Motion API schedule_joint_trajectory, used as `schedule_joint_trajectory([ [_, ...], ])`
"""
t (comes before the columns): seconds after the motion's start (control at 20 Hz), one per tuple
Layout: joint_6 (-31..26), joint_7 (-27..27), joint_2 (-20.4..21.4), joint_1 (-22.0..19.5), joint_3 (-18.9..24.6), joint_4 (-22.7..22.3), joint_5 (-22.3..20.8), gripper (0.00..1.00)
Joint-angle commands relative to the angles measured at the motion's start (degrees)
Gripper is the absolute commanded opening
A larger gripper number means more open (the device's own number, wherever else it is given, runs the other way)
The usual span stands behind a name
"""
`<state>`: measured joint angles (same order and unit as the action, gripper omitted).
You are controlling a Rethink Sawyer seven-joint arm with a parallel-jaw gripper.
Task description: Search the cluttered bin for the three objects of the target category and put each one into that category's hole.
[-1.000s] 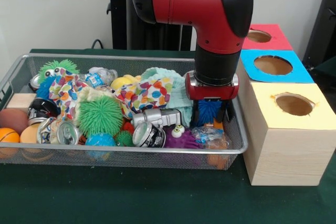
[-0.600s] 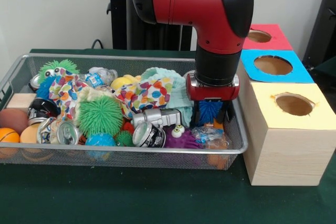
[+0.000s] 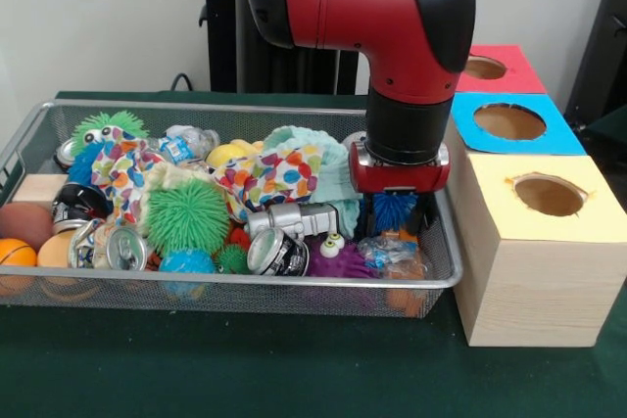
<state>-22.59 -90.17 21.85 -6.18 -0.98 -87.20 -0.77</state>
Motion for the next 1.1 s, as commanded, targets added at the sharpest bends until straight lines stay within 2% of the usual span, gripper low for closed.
schedule_joint_trajectory([
  [0.05,11.2,-9.24,-10.04,-0.64,5.3,5.27,0.2,1.0],
  [0.2,10.02,-10.34,-7.65,0.58,3.62,3.89,0.27,1.0],
  [0.35,6.16,-11.03,-2.67,1.61,2.48,1.37,0.89,1.0],
  [0.55,6.73,-11.62,-2.52,2.17,2.04,2.46,1.51,1.0],
  [0.85,-3.17,-12.26,7.96,4.54,-0.66,1.1,3.19,1.0],
  [1.1,-8.62,-11.73,11.13,5.07,-1.84,2.46,4.18,1.0],
])
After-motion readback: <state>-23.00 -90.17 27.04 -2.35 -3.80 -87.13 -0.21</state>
